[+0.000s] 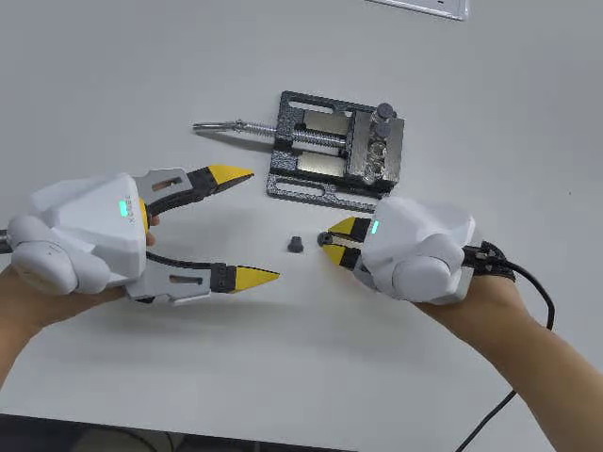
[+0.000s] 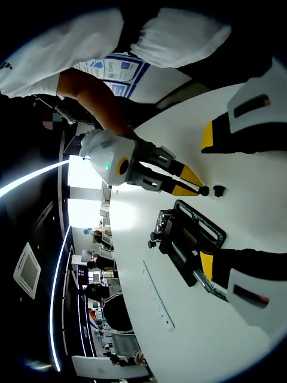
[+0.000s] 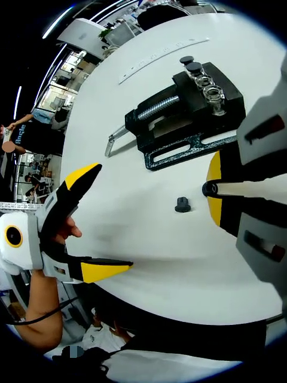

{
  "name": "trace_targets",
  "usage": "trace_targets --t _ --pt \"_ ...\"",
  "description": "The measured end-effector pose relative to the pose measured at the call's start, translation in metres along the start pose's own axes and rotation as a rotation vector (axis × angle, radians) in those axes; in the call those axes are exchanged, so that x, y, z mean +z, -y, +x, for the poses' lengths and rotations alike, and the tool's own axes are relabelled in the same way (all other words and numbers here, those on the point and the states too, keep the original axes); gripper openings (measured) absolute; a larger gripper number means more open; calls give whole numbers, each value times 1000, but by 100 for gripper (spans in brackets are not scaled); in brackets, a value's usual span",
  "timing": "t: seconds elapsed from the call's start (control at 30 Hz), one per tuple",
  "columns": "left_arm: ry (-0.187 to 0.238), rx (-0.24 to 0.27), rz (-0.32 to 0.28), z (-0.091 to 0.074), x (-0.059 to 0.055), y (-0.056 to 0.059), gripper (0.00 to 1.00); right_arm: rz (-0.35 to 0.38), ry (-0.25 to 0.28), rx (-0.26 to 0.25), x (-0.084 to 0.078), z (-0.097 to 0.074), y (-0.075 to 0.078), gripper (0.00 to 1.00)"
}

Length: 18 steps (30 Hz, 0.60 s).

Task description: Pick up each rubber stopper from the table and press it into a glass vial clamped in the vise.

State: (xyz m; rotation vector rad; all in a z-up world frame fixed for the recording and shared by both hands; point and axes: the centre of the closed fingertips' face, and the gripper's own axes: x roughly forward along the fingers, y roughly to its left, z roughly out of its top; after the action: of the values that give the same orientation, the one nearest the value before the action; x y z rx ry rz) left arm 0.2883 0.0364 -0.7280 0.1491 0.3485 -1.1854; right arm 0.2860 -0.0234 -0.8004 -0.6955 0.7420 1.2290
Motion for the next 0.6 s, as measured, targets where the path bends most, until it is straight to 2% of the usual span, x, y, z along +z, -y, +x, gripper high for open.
trace_targets --t 0.4,0.6 --pt "-4 -7 -4 2 -1 3 62 -9 -4 -11 -1 -1 2 6" --pt "-7 -18 -9 5 -3 6 62 43 26 -10 5 -8 6 6"
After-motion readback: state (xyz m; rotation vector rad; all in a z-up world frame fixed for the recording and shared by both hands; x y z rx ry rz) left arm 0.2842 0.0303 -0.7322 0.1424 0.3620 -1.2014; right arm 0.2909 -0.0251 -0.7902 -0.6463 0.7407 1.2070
